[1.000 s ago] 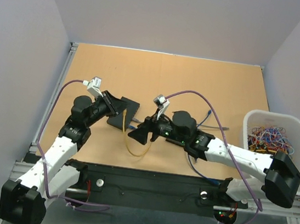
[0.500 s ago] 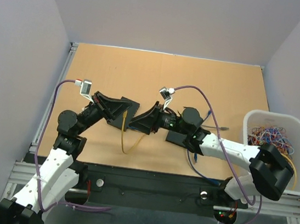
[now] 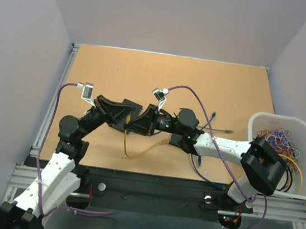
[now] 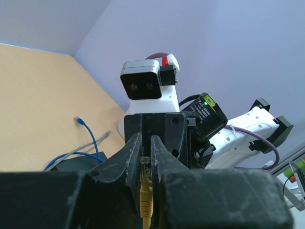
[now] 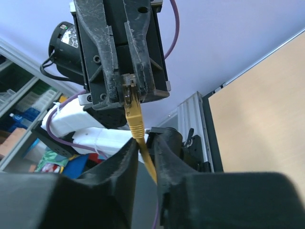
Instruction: Insert the plug into the switch port
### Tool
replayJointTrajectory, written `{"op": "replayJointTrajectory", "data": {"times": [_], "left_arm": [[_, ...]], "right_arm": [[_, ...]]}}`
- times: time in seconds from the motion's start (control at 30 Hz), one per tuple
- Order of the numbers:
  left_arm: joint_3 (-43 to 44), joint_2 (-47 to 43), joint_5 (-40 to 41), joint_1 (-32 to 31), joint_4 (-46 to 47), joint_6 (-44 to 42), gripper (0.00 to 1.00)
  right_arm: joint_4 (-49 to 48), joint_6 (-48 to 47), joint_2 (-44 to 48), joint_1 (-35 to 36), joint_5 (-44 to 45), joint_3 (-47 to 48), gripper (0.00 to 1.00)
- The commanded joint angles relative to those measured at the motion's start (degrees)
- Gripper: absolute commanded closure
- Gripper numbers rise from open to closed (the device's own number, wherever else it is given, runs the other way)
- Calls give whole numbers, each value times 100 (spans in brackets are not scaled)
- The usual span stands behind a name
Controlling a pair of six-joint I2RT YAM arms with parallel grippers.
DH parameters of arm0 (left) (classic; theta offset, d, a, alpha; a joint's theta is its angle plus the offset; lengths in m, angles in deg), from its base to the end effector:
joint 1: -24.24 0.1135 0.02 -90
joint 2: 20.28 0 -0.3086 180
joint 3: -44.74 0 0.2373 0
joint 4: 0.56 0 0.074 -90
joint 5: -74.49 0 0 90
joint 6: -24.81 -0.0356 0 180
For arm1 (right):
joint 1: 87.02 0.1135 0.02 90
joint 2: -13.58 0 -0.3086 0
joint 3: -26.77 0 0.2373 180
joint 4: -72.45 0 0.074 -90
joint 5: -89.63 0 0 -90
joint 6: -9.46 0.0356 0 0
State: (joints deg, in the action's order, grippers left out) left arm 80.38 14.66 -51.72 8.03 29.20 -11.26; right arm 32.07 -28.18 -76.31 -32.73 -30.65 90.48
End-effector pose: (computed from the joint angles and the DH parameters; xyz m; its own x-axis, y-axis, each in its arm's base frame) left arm 0.0833 -0.0461 0.3452 -0.2907 -0.5947 -0.7496 0.8140 0.2581 -0.5204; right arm 0.1803 0.2816 0.3431 -0.6937 0.2065 -0.6900 -0.7158 -0.0923 0.6921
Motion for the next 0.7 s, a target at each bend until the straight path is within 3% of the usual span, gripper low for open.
{"op": "replayJointTrajectory", "data": {"times": [0.0,0.17,0.23,0.3,0.33,0.4,0.47,0.67], "left_arm": [[-69,-145,-36,-49,525,56,100],[-139,-154,8,-67,517,74,100],[-113,-163,61,-67,421,47,100],[35,-206,261,-67,-8,-293,77],[332,-215,411,-67,-837,-522,68],[624,-189,692,-67,-1563,-883,48],[1071,-76,1333,-67,-2530,-1331,40],[1864,303,1818,-84,-3780,-1930,40]], "right_arm": [[-518,-6,-29,100,40,271,79],[-492,-94,41,170,198,218,98],[-238,-217,138,170,320,209,99],[479,-592,321,205,636,236,100],[736,-752,410,232,777,271,100],[1316,-1068,559,337,1319,332,100],[2674,-1726,779,529,2065,498,100],[4411,-2177,815,785,3502,1088,100]]}}
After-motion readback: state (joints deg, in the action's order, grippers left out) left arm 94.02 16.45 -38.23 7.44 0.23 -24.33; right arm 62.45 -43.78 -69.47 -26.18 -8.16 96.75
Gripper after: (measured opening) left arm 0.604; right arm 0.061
